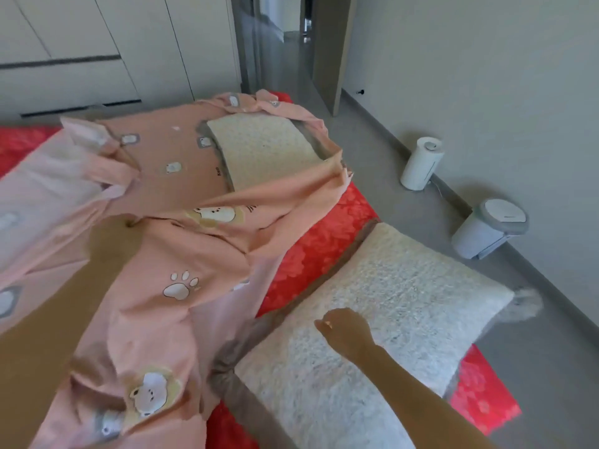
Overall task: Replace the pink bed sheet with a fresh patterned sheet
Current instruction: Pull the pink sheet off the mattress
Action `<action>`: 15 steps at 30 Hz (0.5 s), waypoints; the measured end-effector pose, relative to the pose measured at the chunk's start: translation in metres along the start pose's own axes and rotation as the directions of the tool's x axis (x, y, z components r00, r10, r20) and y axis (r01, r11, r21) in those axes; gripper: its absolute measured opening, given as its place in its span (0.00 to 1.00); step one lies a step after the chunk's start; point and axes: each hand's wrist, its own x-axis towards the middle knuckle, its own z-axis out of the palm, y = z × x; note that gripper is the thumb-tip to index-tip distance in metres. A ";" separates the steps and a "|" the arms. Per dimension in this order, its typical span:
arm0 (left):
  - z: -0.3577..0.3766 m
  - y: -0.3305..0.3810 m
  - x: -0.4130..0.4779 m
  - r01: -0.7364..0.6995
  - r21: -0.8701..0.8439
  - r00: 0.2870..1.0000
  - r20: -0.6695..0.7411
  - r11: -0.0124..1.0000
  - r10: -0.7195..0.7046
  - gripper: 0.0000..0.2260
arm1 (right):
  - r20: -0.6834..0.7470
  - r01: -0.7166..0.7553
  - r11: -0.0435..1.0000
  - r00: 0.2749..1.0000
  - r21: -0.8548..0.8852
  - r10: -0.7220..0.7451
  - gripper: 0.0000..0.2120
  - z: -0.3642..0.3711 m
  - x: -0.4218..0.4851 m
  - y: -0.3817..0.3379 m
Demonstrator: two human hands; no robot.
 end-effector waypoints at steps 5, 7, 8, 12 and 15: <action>0.002 0.003 -0.049 0.031 -0.154 0.919 0.392 0.988 0.032 0.12 | 0.174 -0.236 0.692 0.972 0.682 0.159 0.25 0.007 0.006 -0.045; 0.013 0.006 -0.073 0.086 -0.284 0.886 0.461 0.955 0.057 0.14 | 0.362 -0.411 0.394 0.912 0.822 0.196 0.25 0.006 0.008 -0.063; 0.017 0.003 -0.082 0.149 -0.353 0.872 0.487 0.924 0.045 0.14 | 0.436 -0.467 0.284 0.884 0.837 0.168 0.26 0.008 0.007 -0.072; 0.036 0.003 -0.091 0.370 -0.450 0.852 0.514 0.813 -0.103 0.06 | 0.560 -0.560 -0.064 0.828 0.826 -0.017 0.26 0.021 0.003 -0.101; 0.034 -0.005 -0.080 0.258 -0.229 0.943 0.273 0.939 -0.193 0.05 | 0.549 -0.546 -0.152 0.835 0.824 -0.027 0.18 0.029 -0.002 -0.118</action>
